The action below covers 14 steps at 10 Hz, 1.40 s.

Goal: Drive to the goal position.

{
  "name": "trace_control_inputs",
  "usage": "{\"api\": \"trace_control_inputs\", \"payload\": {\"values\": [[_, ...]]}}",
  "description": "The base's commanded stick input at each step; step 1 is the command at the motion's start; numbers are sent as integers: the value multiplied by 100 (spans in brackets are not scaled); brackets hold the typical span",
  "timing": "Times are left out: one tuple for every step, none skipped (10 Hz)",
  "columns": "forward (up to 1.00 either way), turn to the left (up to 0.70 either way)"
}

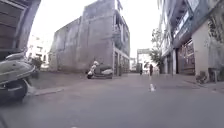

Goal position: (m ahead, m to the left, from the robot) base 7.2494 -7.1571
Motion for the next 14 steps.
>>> {"api": "trace_control_inputs", "payload": {"values": [[100,-40],[100,-40],[100,-40],[100,-40],[100,-35],[100,0],[100,0],[100,0],[100,0],[100,0],[100,0],[100,0],[100,0],[100,0]]}}
